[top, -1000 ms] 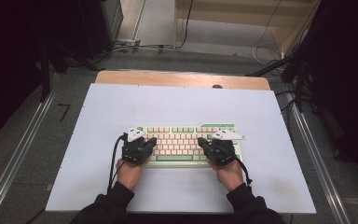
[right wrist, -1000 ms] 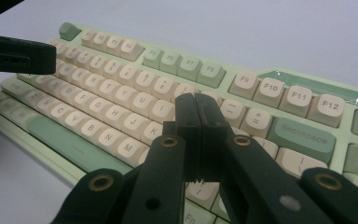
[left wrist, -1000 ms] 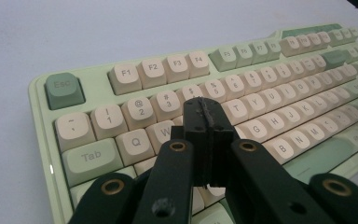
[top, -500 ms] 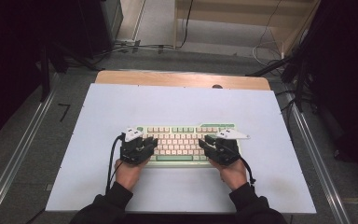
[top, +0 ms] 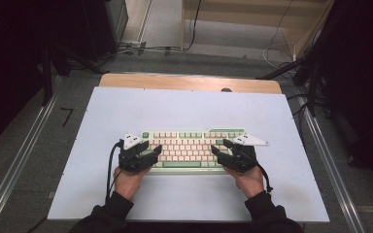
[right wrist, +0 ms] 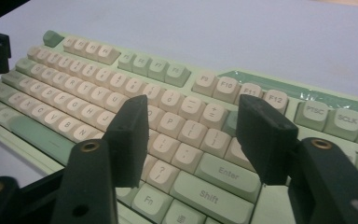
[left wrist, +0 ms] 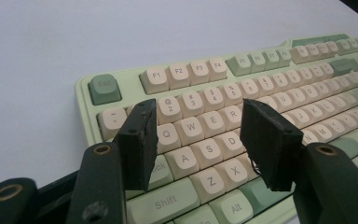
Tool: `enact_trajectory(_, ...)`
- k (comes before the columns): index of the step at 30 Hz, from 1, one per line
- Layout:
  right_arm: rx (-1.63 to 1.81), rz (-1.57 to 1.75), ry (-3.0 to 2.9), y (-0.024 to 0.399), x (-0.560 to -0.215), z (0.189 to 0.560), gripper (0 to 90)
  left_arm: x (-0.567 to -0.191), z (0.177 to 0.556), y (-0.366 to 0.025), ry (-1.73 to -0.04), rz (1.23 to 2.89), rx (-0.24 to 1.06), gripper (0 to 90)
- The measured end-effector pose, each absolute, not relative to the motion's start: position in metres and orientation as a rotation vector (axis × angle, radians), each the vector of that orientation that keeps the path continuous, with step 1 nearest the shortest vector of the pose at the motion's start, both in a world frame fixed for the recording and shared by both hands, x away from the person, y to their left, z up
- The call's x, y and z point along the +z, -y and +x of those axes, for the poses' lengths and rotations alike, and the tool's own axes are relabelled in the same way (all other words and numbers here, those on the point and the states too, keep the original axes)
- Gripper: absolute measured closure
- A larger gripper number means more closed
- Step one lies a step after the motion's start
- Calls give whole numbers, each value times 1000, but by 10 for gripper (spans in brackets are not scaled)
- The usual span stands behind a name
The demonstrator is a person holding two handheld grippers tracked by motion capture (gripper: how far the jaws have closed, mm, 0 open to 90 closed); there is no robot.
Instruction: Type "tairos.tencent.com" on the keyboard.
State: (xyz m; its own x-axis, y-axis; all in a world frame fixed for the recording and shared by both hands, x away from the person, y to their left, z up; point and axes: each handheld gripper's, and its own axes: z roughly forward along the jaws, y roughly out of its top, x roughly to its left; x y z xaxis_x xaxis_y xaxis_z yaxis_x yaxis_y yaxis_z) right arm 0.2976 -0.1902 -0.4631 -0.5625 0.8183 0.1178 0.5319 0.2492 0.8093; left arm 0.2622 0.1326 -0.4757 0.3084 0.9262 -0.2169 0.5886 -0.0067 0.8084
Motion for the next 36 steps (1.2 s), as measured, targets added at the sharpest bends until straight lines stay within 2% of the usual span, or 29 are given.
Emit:
enact_trajectory(5, 1214, 1261, -2184, 198, -462, 297, 368, -475, 259, -137, -1397, 1689, 502, 390)
enact_trajectory(11, 1217, 1268, -2160, 210, -461, 293, 341, -475, 255, -144, -1412, 1677, 525, 345)
enact_trajectory(36, 1198, 1379, -2045, 268, -460, 283, 314, -474, 240, -167, -1456, 1632, 584, 330)
